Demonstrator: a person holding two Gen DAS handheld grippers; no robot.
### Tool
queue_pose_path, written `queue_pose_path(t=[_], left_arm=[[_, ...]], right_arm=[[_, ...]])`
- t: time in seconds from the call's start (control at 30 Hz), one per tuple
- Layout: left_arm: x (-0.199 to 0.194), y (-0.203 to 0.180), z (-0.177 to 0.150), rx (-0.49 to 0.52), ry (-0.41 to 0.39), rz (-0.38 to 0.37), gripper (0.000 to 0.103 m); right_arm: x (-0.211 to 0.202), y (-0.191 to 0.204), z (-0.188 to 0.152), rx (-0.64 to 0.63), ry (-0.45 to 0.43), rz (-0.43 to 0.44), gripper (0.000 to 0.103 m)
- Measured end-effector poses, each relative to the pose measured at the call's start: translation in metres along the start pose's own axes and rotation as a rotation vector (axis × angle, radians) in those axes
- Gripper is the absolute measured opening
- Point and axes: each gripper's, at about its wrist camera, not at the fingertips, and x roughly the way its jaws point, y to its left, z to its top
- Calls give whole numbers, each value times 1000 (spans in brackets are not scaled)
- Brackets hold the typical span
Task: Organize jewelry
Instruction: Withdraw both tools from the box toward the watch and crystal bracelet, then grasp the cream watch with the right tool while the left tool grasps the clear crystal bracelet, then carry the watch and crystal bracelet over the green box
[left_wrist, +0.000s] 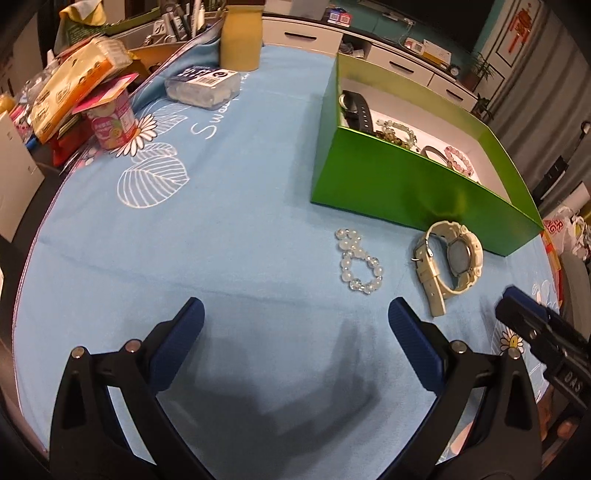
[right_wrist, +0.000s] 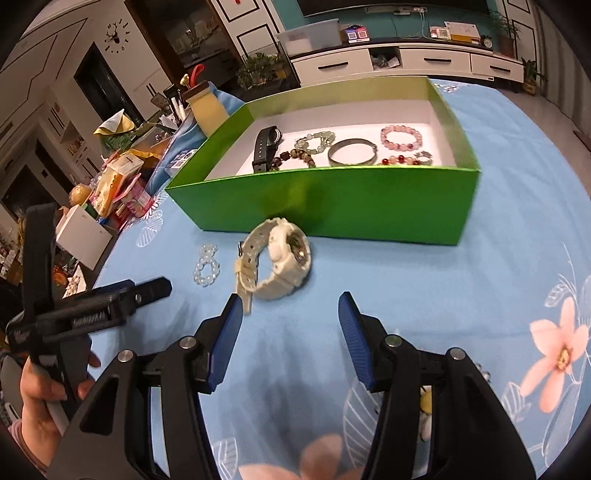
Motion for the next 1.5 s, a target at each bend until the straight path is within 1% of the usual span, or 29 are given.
queue_pose_path(t=[0.07, 0.23, 0.27, 0.3, 0.33, 0.37, 0.4, 0.43, 0.47, 0.5, 0.63, 0.7, 0.73, 0.77, 0.8, 0.87, 0.9, 0.97, 1.0, 1.03, 1.2, 1.23, 1.5], left_arm=[[2, -3, 1, 16, -4, -2, 101], [8, -13, 7, 50, -18, -15, 101], [9, -15, 9, 55, -23, -18, 99], [11, -17, 11, 63, -25, -25, 98], [13, -19, 12, 69, -27, -30, 94], [16, -21, 14, 74, -26, -35, 89], [18, -22, 14, 77, -23, -41, 86], [21, -23, 15, 76, -20, -46, 80], [23, -24, 16, 74, -15, -49, 76], [27, -25, 17, 72, -10, -54, 75], [31, -29, 20, 71, -14, -62, 74], [32, -31, 21, 77, -19, -59, 71], [33, -33, 22, 85, -25, -50, 67], [33, -34, 22, 90, -31, -42, 60], [34, -36, 23, 101, -40, -27, 55], [36, -41, 22, 125, -57, -6, 41], [36, -42, 22, 137, -64, 6, 38], [37, -45, 21, 160, -80, 21, 24], [37, -46, 20, 167, -87, 24, 21], [37, -45, 19, 168, -90, 25, 15], [33, -40, 20, 136, -75, 8, 10], [31, -40, 19, 136, -75, 7, 7], [4, -53, 20, 169, -112, -18, 7]], right_arm=[[7, 2, 6, -6, -1, -7, 55], [30, 7, 17, -26, 5, -60, 55], [34, 7, 18, -31, 5, -69, 54], [37, 8, 19, -37, 5, -77, 49], [40, 9, 20, -43, 6, -85, 45], [43, 9, 20, -53, 8, -98, 38], [45, 8, 20, -60, 7, -105, 32], [45, 7, 19, -64, 6, -109, 29], [46, 5, 18, -67, 5, -111, 24], [45, 3, 17, -69, 3, -116, 18], [40, -7, 15, -47, -9, -126, 18], [35, -16, 13, -24, -17, -126, 18], [33, -17, 13, -16, -19, -126, 18], [31, -21, 11, -5, -20, -124, 18], [29, -24, 10, 3, -22, -120, 18], [25, -29, 7, 19, -26, -118, 18], [23, -31, 6, 24, -27, -117, 18], [20, -35, 5, 35, -31, -115, 18], [18, -36, 4, 39, -34, -117, 18], [17, -37, 4, 41, -36, -117, 18], [9, -42, 5, 57, -55, -112, 18], [7, -42, 5, 60, -59, -110, 18], [-13, -40, 8, 53, -103, -100, 18]])
